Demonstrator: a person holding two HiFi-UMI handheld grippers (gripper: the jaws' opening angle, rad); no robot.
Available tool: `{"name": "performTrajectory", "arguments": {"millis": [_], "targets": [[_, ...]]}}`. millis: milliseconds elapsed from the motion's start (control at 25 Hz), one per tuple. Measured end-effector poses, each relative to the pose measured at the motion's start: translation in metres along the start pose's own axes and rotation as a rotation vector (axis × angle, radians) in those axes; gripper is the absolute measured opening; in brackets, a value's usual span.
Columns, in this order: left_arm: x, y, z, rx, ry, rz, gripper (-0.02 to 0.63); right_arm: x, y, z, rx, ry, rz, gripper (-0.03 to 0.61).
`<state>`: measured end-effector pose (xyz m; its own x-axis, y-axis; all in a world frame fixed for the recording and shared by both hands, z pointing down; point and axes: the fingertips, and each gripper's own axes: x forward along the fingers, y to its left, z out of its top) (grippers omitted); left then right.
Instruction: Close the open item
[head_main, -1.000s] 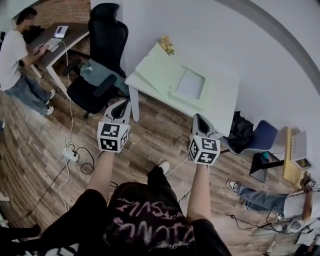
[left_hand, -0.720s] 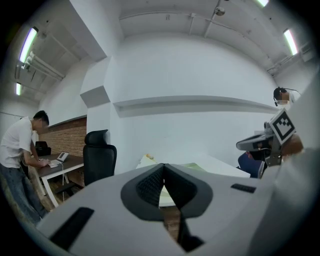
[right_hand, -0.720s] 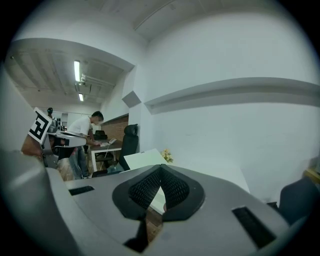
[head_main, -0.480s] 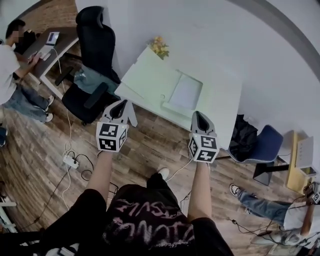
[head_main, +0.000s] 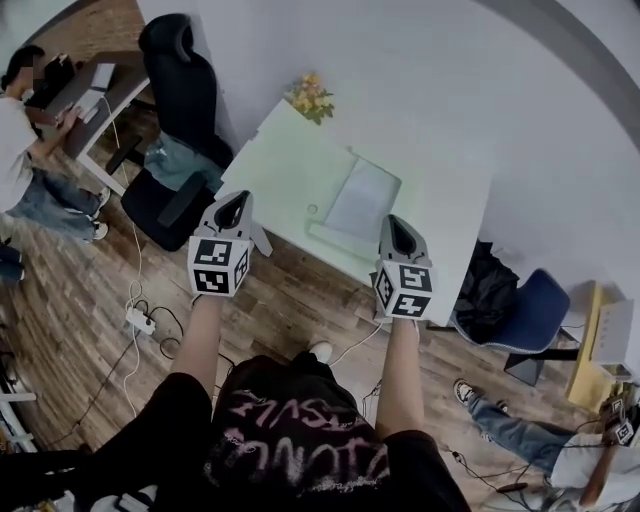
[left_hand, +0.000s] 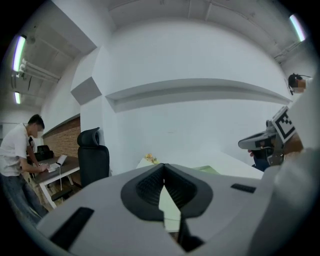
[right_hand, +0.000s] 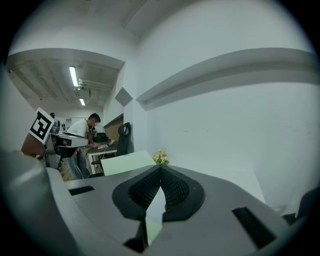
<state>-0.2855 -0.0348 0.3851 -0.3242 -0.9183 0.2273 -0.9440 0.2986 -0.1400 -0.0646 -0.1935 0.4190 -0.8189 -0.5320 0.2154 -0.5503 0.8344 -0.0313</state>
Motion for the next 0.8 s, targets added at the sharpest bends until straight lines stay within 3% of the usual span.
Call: {"name": "performTrajectory", "arguments": {"millis": [280, 800], "targets": [[0.022, 0.009, 0.006, -0.019, 0.0, 0.014, 0.003, 0.021, -0.007, 0.008, -0.009, 0.003, 0.012, 0.012], [0.086, 0.054, -0.009, -0.043, 0.025, -0.055, 0.003, 0.076, -0.005, 0.009, -0.001, 0.035, -0.066, 0.012]]}}
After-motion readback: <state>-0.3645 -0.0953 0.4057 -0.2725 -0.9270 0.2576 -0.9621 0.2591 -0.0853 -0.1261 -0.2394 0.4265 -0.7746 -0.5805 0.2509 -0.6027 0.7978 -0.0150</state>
